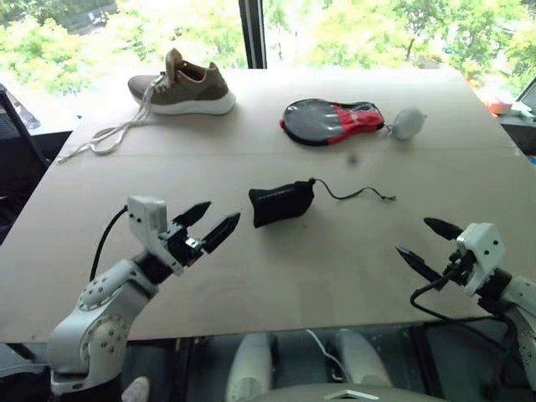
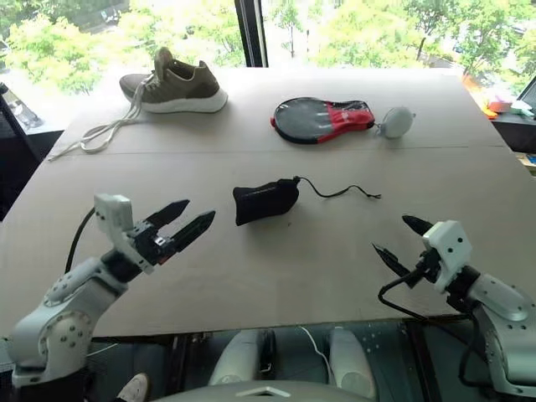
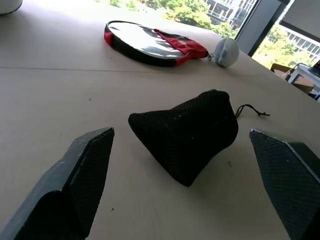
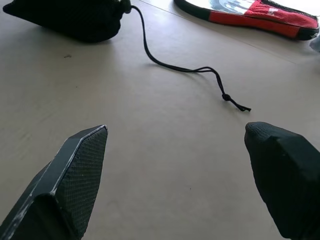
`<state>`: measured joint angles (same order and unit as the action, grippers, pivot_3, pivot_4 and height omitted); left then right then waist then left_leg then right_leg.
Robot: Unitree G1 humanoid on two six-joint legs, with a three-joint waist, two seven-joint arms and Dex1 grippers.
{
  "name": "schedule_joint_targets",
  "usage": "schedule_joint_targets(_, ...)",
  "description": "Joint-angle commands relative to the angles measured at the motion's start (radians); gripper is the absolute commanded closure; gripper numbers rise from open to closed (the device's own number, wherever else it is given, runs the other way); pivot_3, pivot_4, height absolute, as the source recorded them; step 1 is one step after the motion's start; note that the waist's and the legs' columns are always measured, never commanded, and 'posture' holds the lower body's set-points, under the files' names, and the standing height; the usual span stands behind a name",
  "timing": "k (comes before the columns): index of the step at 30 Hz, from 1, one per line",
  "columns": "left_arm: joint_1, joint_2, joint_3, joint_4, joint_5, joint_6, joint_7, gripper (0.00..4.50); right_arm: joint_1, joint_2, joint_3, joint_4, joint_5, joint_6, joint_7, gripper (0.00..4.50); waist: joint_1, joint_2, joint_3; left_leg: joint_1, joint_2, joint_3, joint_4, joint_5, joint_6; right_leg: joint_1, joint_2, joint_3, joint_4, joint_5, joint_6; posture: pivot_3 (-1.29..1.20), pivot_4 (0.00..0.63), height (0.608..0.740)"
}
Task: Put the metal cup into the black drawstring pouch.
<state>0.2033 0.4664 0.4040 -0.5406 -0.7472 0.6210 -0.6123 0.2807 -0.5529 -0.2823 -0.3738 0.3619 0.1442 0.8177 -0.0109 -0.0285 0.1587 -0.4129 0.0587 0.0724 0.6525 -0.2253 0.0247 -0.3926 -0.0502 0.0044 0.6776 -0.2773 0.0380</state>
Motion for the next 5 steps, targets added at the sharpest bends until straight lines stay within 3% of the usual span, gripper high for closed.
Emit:
schedule_joint_targets(1,0.076,0.009,0.062,-0.039,0.001,-0.065,-0.027,0.0,0.028,-0.008,-0.04,-0.017,0.024,-0.046,0.013,0.06,0.0,0.0,0.0,0.0,0.0,0.001,0.0,0.0,0.0,0.0,-0.001,0.001,0.0,0.0,0.0,0.0,0.15,0.74)
schedule_joint_targets(5,0.131,-0.002,0.082,-0.037,-0.014,-0.091,-0.021,0.0,0.038,-0.005,-0.035,-0.013,0.026,-0.056,0.007,0.06,0.001,0.0,0.0,-0.001,0.0,0.001,0.0,0.0,0.001,0.0,-0.002,0.001,0.0,0.0,0.0,0.0,0.15,0.74)
